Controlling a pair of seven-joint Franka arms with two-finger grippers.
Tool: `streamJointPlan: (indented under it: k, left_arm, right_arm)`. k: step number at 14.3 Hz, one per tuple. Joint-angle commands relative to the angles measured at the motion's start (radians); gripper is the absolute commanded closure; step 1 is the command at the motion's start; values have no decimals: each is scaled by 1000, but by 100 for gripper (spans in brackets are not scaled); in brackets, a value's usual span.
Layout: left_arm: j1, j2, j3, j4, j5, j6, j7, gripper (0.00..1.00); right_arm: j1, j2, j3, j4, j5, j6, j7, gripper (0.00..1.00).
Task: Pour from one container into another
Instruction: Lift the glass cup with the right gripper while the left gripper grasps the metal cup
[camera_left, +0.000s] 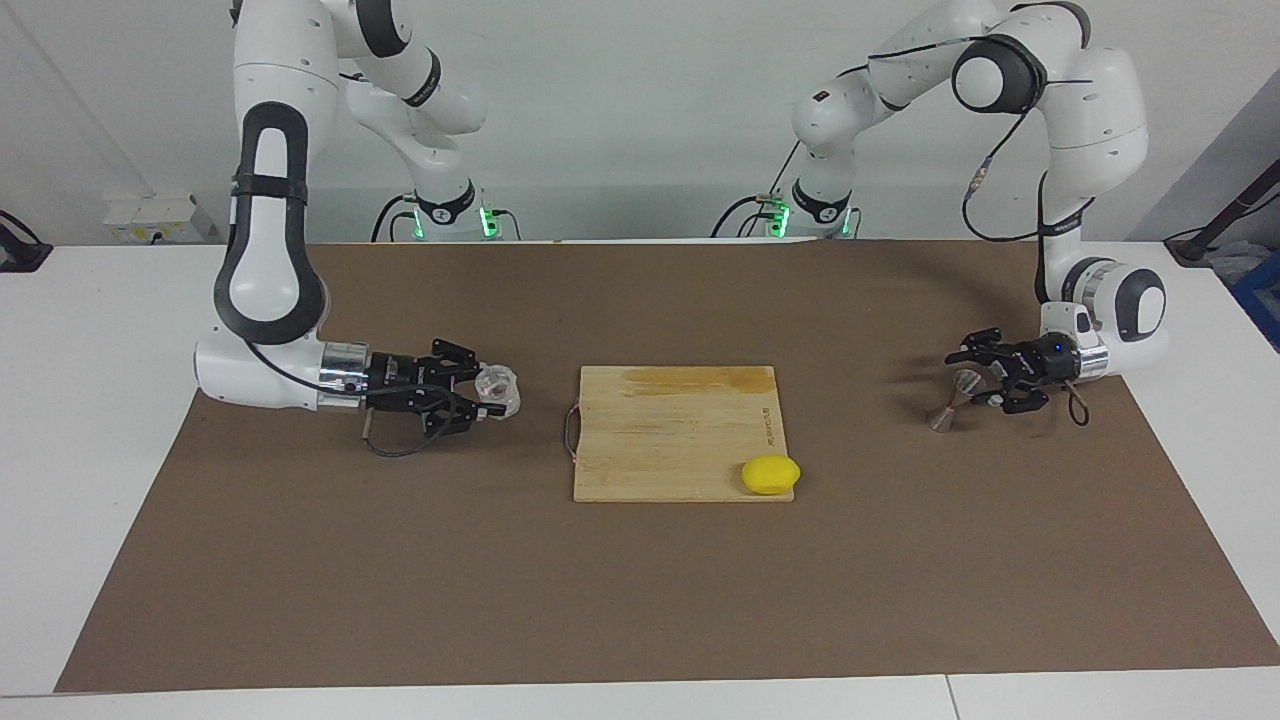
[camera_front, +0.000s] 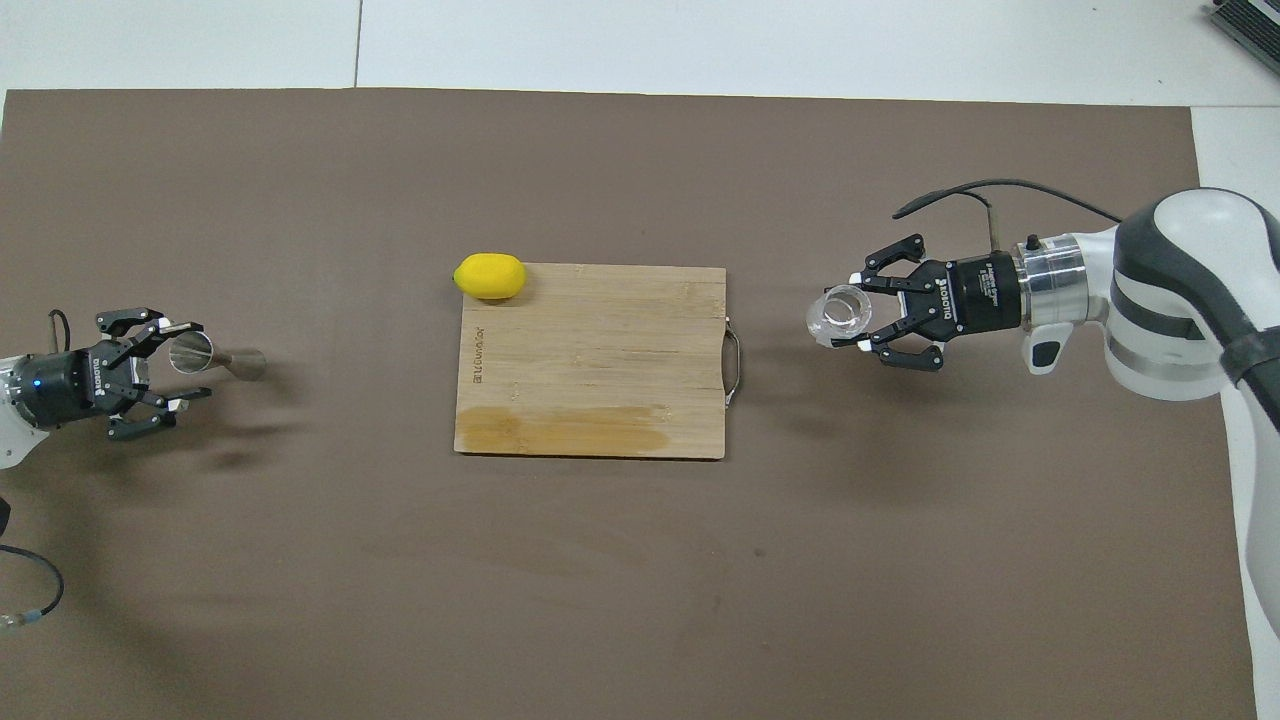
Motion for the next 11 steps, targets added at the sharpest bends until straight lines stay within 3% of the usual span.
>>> streamJointPlan:
  k: [1, 4, 8, 11]
  left_arm:
    - [-2, -3, 6, -2, -22, 13, -12, 43]
    - [5, -3, 5, -1, -22, 17, -13, 59]
    - [7, -3, 5, 2, -37, 37, -15, 69]
    - [-11, -6, 3, 1, -39, 30, -85, 69]
  right_arm:
    - [10, -13, 3, -8, 0, 19, 24, 100]
    - [11, -13, 3, -8, 0, 19, 25, 100]
    - [12, -13, 3, -8, 0, 23, 39, 100]
    - [12, -13, 3, -7, 0, 23, 36, 100]
